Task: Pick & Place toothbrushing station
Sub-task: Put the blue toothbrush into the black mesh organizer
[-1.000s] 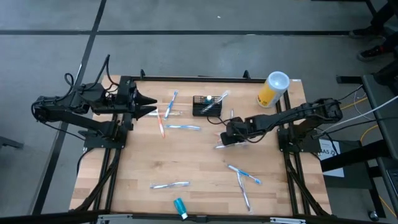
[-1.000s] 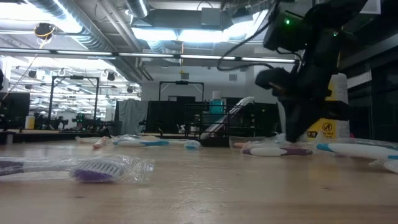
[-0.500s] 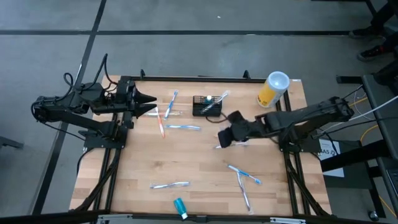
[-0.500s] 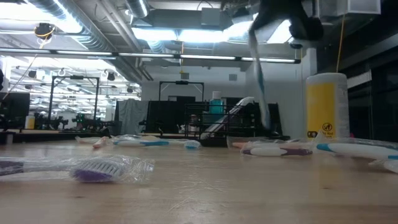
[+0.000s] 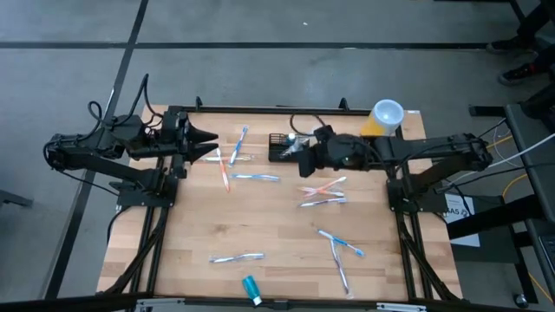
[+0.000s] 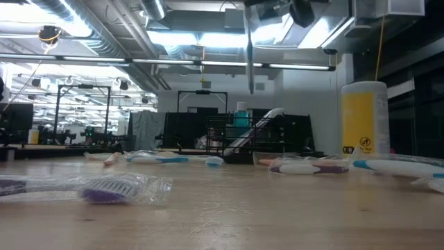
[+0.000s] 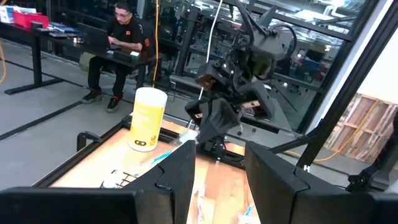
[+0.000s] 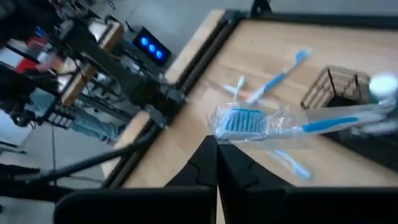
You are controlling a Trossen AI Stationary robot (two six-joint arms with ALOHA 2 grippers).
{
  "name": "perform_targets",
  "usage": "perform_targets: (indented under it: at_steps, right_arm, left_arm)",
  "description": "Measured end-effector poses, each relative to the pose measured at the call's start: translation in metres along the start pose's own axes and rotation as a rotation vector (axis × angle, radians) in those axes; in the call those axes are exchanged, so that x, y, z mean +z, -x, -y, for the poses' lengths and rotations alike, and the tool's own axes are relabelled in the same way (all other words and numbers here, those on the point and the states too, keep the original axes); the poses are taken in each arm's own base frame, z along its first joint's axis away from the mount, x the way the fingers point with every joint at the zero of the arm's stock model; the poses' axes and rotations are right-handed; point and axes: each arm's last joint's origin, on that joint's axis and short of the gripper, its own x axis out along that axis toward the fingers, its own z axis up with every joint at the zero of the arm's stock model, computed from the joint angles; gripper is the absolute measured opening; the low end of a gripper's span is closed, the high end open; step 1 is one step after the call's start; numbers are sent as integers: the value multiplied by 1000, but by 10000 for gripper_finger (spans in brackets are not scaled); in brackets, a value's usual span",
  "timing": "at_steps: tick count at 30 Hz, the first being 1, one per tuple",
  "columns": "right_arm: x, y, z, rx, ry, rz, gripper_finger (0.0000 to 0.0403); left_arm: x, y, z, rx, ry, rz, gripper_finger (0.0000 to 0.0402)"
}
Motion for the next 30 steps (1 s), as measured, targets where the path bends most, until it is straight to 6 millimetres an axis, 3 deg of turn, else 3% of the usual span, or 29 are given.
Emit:
perform_targets:
  at_steps: [11, 30]
  right_arm:
    - [31, -37, 11, 130, 15, 46, 0]
    - [29, -95, 30, 179, -11, -36, 0]
  left_arm:
    - [0, 0, 0, 5, -10, 2, 134]
    - [0, 0, 0, 6, -22, 2, 134]
